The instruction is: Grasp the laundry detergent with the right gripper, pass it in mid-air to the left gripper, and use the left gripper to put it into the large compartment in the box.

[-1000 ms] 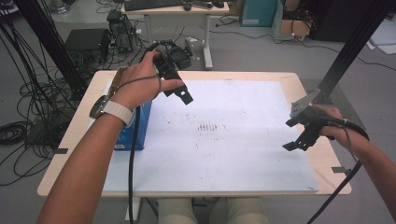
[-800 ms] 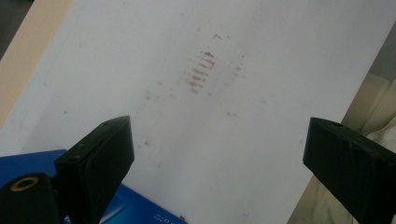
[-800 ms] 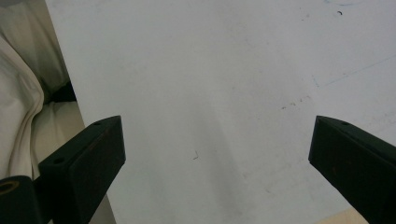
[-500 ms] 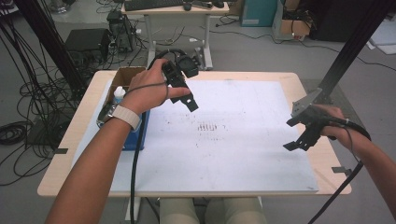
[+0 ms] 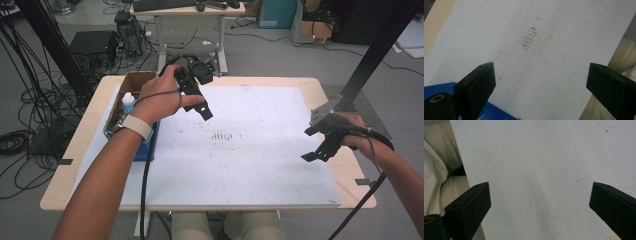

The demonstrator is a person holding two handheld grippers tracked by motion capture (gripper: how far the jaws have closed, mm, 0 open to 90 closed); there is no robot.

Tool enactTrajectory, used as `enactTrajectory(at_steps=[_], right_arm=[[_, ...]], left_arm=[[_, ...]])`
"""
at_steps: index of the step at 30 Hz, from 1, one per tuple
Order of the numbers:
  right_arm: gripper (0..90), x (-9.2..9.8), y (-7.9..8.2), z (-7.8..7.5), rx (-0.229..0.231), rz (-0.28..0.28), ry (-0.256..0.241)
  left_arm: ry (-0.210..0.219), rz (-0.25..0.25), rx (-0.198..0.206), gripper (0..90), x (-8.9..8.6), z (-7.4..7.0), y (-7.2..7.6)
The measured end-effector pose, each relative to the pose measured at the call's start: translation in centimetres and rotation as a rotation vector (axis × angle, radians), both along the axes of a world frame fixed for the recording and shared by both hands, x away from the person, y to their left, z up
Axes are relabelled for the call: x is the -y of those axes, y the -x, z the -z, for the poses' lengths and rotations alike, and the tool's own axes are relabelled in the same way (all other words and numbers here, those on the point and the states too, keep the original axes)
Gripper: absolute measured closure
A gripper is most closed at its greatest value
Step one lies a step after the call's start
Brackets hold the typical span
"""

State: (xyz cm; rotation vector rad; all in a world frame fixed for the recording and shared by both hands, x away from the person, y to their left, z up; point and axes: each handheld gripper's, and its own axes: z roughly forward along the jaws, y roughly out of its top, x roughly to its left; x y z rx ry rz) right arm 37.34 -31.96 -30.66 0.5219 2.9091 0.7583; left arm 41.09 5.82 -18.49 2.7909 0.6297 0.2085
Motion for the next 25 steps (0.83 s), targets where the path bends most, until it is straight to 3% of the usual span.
enactTrajectory(at_steps=[25], right_arm=[[3.9, -0.32, -0.19, 0.16, 0.0, -0.007, -0.005]], left_arm=[[0.009, -0.012, 0.004, 9.2, -0.38, 0.02, -0.14]])
